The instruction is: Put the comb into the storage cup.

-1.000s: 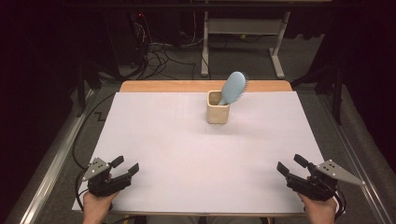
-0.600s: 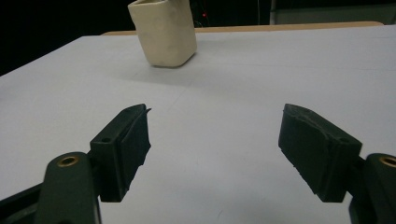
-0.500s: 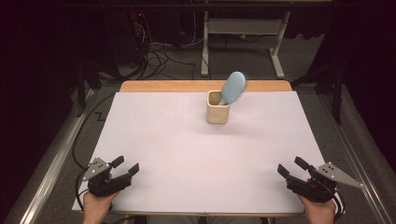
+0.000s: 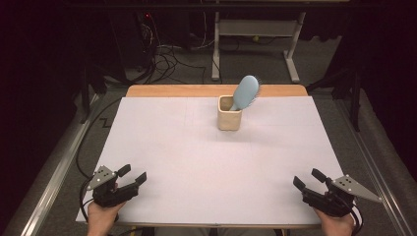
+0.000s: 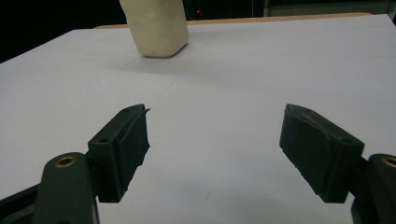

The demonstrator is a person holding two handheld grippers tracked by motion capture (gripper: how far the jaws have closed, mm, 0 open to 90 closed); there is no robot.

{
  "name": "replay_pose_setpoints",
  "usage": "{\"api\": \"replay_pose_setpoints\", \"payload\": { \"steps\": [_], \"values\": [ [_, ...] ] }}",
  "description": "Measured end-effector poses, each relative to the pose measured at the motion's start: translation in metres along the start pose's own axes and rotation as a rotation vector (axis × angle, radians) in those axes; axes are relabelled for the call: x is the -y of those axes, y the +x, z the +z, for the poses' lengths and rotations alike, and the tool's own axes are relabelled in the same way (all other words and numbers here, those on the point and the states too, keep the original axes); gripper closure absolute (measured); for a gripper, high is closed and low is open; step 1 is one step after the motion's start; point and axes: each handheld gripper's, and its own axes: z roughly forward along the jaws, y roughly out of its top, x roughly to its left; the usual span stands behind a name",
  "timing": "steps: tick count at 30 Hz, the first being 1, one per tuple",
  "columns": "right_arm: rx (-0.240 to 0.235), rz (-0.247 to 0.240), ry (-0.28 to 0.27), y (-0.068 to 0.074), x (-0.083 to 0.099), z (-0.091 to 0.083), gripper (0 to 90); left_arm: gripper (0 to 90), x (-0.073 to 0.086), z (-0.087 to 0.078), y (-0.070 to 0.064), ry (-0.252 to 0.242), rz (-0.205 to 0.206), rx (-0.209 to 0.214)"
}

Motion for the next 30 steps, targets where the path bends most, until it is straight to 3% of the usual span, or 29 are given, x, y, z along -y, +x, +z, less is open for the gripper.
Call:
{"api": "replay_pose_setpoints", "payload": {
  "steps": [30],
  "values": [
    [0.021, -0.020, 0.016, 0.000, 0.014, -0.005, 23.7, 29.0, 0.001, 0.000, 0.003, 0.008, -0.023, -0.001]
  ]
}}
